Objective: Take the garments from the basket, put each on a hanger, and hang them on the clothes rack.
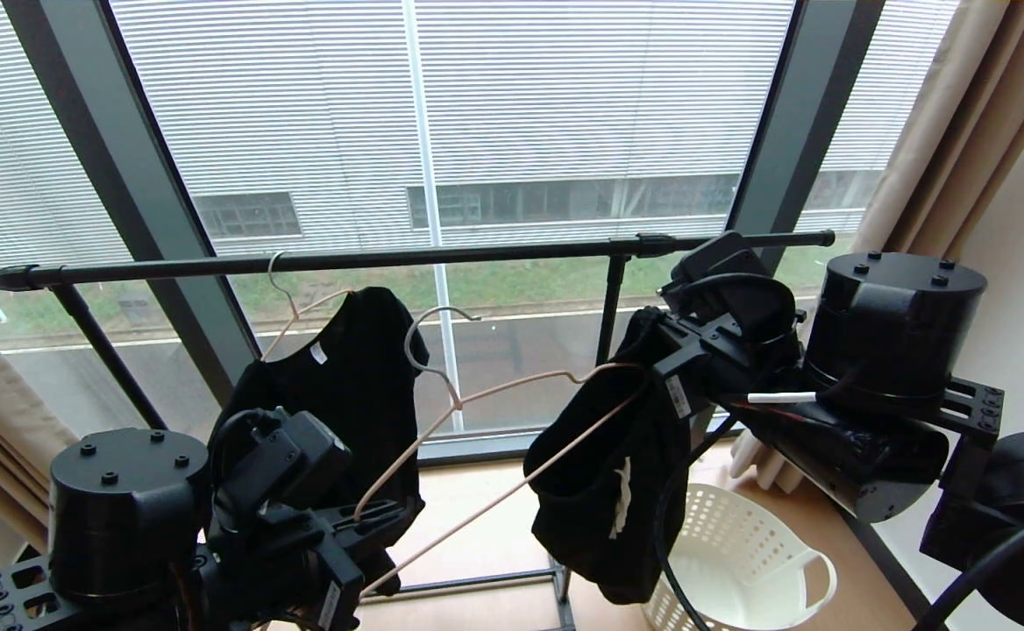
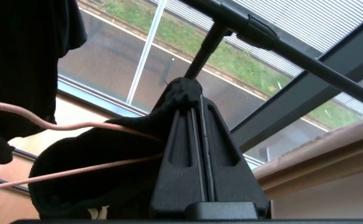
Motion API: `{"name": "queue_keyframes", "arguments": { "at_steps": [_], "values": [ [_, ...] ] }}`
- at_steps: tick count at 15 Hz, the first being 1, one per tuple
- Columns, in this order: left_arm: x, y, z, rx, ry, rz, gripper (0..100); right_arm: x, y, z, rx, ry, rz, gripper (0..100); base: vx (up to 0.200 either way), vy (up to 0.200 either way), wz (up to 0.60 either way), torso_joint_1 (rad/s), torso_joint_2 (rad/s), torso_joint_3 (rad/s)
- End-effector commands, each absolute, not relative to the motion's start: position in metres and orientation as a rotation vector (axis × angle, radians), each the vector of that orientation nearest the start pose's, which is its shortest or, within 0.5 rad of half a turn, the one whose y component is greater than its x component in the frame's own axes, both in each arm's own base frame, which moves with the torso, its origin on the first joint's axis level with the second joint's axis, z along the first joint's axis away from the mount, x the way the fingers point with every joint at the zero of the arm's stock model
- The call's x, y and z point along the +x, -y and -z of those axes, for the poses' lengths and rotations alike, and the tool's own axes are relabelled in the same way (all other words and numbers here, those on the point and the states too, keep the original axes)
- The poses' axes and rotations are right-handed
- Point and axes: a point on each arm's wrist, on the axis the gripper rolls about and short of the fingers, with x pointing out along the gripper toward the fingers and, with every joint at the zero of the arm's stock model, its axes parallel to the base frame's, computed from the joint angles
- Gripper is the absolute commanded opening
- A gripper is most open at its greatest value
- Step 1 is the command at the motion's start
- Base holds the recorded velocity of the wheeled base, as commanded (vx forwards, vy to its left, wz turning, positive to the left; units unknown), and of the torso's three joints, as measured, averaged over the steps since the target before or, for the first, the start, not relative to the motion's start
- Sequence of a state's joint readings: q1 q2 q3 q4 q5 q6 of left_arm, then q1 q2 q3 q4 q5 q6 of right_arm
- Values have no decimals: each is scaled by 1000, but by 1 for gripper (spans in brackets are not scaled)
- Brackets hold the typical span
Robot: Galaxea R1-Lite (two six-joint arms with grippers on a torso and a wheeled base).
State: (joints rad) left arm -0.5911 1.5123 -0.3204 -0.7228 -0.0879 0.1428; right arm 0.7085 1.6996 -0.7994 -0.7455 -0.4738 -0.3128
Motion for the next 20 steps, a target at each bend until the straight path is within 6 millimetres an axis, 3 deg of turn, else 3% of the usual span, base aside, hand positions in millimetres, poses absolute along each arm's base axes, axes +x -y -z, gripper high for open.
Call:
{"name": "queue_keyframes", "arguments": {
  "at_steps": [1,13,17,20],
  "values": [
    [174,118,-117,257,-423,690,0,237,-192,-194,-395,-85,-258,0,0,0,0,0,0,0],
    [170,124,-110,274,-450,722,0,210,-225,-194,-362,-50,-354,0,0,0,0,0,0,0],
    [172,124,-110,273,-452,714,0,208,-225,-196,-353,-43,-350,0,0,0,0,0,0,0],
    [181,118,-116,257,-416,614,0,211,-221,-199,-350,-43,-306,0,0,0,0,0,0,0]
  ]
}}
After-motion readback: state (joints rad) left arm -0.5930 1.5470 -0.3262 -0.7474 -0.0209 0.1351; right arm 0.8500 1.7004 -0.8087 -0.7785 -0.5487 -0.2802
